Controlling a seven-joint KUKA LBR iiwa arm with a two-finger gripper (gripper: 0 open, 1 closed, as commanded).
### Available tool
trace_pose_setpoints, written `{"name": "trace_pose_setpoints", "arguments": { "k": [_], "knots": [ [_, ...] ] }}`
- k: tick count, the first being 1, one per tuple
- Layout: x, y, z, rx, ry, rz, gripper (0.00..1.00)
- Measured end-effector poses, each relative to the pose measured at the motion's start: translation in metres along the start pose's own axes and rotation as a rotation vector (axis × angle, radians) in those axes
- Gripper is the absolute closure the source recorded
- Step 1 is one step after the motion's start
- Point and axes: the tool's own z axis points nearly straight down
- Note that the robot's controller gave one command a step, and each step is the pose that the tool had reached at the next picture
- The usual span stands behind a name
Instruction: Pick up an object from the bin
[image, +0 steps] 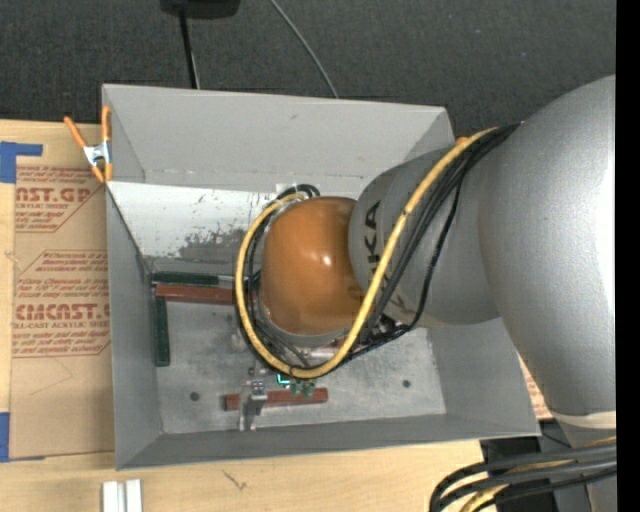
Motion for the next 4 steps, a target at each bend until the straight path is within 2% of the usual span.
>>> {"name": "trace_pose_setpoints", "arguments": {
  "k": [1,2,3,4],
  "knots": [
    [-0.002,-0.001,-0.004,-0.002,-0.007,0.002,0.0],
    [-0.022,-0.007,0.064,-0.005,-0.025,-0.16,1.0],
    [-0.022,-0.008,0.064,-0.005,-0.025,-0.16,1.0],
    [-0.006,-0.015,-0.064,-0.001,-0.009,-0.262,1.0]
  ]
}}
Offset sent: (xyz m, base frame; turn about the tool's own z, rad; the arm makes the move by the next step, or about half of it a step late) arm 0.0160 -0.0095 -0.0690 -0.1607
